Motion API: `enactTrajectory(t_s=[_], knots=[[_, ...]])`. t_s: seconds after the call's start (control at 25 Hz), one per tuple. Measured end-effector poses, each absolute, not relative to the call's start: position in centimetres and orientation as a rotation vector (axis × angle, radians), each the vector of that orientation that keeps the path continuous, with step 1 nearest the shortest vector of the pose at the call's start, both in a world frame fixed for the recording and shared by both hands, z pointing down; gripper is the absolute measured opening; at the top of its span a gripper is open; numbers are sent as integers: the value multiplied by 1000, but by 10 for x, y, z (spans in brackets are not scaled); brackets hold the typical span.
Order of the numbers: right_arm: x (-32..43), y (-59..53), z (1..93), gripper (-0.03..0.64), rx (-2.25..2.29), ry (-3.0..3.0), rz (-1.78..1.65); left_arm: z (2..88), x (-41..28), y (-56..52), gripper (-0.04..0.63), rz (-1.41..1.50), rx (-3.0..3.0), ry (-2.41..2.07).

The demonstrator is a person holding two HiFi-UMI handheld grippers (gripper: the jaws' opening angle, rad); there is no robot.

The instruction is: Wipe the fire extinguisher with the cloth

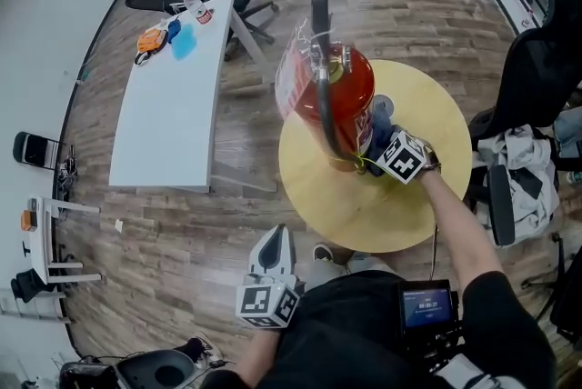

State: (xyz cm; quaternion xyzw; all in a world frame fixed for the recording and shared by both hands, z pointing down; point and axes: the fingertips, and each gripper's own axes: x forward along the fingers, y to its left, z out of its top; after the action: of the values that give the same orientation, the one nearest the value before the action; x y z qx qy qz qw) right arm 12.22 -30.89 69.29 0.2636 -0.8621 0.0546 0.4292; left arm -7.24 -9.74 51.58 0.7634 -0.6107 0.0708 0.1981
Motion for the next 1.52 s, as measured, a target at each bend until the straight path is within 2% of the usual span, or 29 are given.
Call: enactTrajectory(t_s=[0.12,0.44,0.6,0.88,0.96,1.12,1.4,1.52], knots=[[121,-304,717,69,629,-2122,232,517,-79,-96,23,208,2116,-1728],[124,-321,691,69,641,-2104,47,511,-81,-100,23,190,2118,-1754],[118,-342,604,69,703,-2173,-210,507,-78,-101,23,182,2131,-1745],[107,-358,384,69,871,-2236,-814,502,-66,-110,23,152,2176,-1719],[107,-357,354,69,876,-2191,-924,500,-63,-113,24,145,2189,-1713],[107,-351,376,69,874,-2261,-793,499,-56,-112,23,143,2207,-1697],[119,-313,545,69,772,-2176,-375,503,-55,-101,23,152,2186,-1688],[118,-292,583,69,738,-2171,-229,510,-53,-96,23,169,2178,-1673]])
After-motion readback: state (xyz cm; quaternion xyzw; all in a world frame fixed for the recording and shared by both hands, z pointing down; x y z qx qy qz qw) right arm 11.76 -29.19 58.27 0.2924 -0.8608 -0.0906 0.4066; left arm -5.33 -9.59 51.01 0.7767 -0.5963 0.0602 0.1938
